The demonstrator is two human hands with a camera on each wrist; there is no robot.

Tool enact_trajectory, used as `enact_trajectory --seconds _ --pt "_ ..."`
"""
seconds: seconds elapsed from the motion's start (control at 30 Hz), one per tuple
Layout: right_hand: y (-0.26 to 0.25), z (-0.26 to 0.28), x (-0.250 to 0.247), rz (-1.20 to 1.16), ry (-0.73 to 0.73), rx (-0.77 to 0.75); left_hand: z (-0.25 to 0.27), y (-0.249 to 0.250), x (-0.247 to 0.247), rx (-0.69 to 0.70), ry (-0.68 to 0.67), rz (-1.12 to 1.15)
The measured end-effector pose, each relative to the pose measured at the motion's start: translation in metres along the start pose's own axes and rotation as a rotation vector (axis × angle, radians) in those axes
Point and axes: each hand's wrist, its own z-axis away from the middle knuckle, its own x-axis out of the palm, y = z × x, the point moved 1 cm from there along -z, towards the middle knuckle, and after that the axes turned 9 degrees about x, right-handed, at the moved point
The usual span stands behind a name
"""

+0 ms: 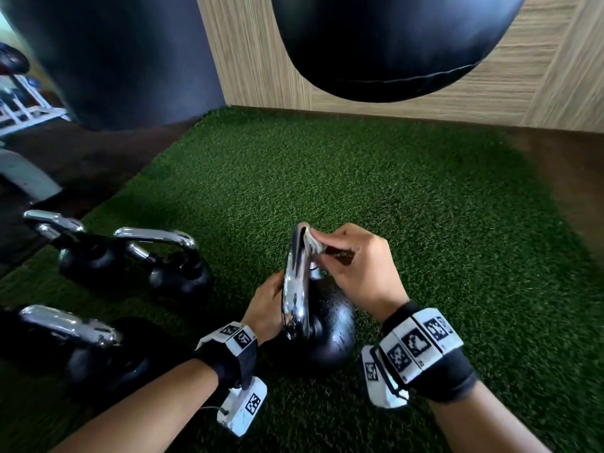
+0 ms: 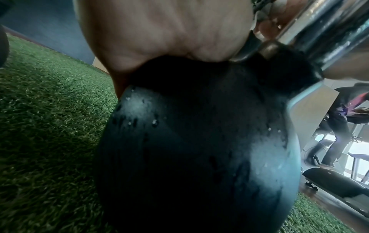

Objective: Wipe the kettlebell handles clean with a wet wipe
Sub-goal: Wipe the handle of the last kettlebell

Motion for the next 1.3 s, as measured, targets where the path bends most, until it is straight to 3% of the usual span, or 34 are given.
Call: enact_trajectory --seconds 0.13,0.27,0.5,0.77,0.93,1.07,1.17,1.3 --pt "-0.014 0.000 -0.006 0.058 -0.029 -0.041 0.003 0.008 0.001 -0.009 -0.004 -0.012" --pt "-0.022 0.037 -0.011 0.075 -0.095 -0.090 0.007 0.014 0.004 -0.016 -0.026 0.030" --pt "-0.018 0.054 -0.014 -0.405 -0.210 0.362 0.004 0.010 0.000 -0.007 -0.043 -0.022" --pt "-0.010 0.085 -0.003 -0.316 -0.185 0.422 -0.003 -0.005 -0.004 0.001 -0.031 -0.074" --pt "0.002 0.098 0.009 -0.152 -0.139 0.450 0.002 0.002 -0.002 0.137 -0.063 -0.159" --pt "0.008 0.100 0.013 -0.017 -0.153 0.353 0.000 -0.001 -0.004 0.183 -0.045 -0.238" --pt "0.011 0.084 0.003 0.097 -0.273 0.166 0.001 -0.001 -0.005 0.229 -0.063 -0.268" --pt "0.005 0.051 0.006 0.245 -0.488 0.038 0.003 0.003 -0.002 0.204 -0.046 -0.232"
